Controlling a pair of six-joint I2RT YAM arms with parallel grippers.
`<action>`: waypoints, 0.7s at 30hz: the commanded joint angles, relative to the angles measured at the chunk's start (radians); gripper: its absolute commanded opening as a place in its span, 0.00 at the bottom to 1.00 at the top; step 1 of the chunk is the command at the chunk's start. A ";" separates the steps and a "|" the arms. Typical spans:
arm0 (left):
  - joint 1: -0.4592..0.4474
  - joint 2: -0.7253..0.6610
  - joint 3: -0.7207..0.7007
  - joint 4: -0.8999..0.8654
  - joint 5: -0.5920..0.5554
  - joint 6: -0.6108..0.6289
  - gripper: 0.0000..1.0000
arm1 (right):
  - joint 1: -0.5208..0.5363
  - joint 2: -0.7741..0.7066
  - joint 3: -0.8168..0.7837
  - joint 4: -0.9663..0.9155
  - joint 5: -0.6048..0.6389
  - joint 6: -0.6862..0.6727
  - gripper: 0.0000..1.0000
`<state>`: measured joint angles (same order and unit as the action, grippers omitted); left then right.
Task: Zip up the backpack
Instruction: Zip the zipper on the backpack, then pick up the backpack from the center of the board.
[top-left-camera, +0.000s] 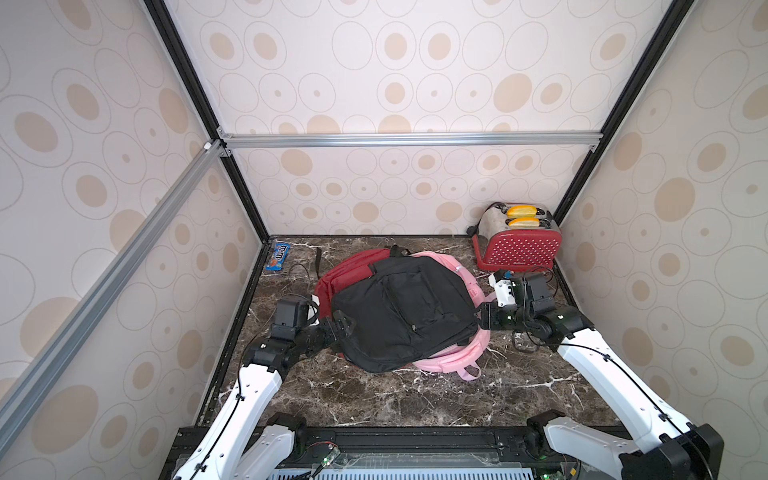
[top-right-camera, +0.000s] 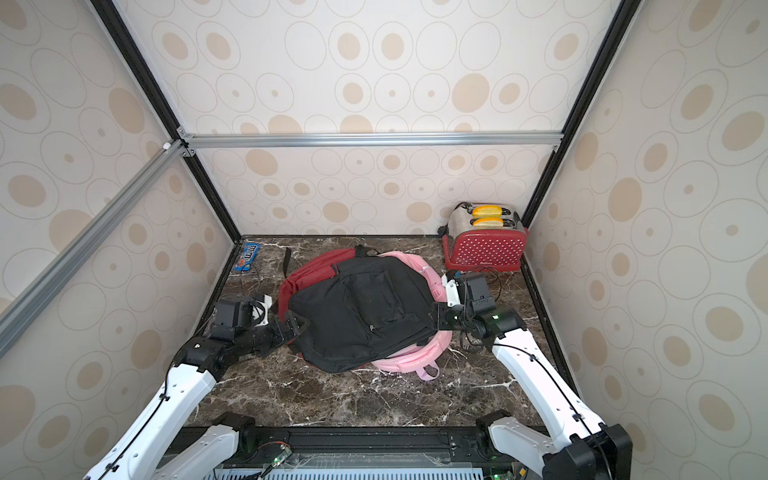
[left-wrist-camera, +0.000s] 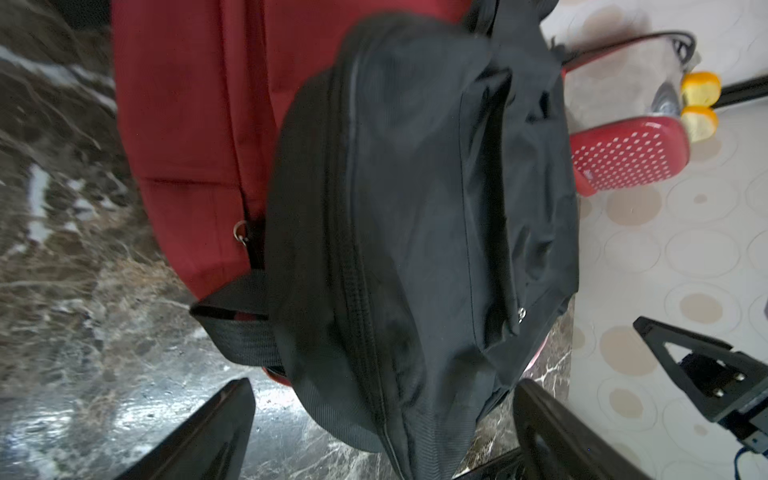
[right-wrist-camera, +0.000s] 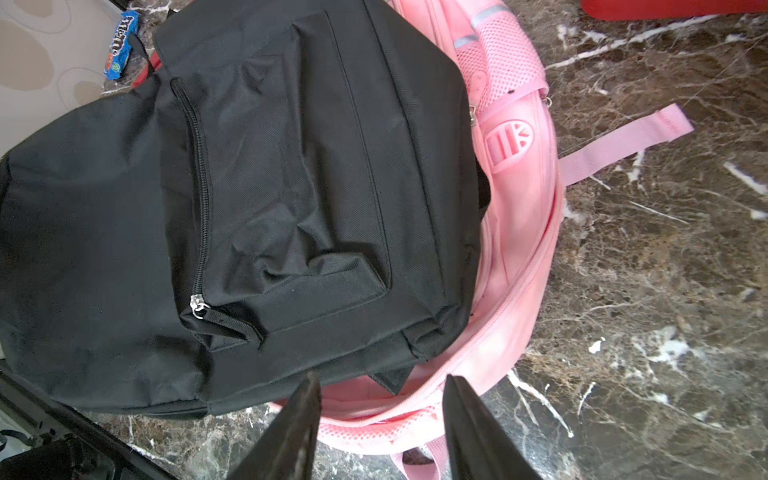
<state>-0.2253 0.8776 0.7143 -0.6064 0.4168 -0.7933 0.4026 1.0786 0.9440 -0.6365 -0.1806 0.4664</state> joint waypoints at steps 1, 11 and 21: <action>-0.037 0.024 -0.017 0.049 -0.040 -0.051 0.99 | -0.011 -0.030 -0.017 -0.006 0.023 -0.002 0.53; -0.215 0.268 -0.046 0.252 -0.068 -0.106 0.99 | -0.039 -0.058 -0.005 -0.036 0.033 -0.030 0.54; -0.222 0.340 0.013 0.323 0.022 -0.102 0.31 | -0.077 -0.051 -0.024 -0.021 0.001 -0.037 0.54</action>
<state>-0.4347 1.1976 0.6800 -0.3748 0.3779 -0.8867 0.3393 1.0321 0.9306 -0.6533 -0.1623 0.4423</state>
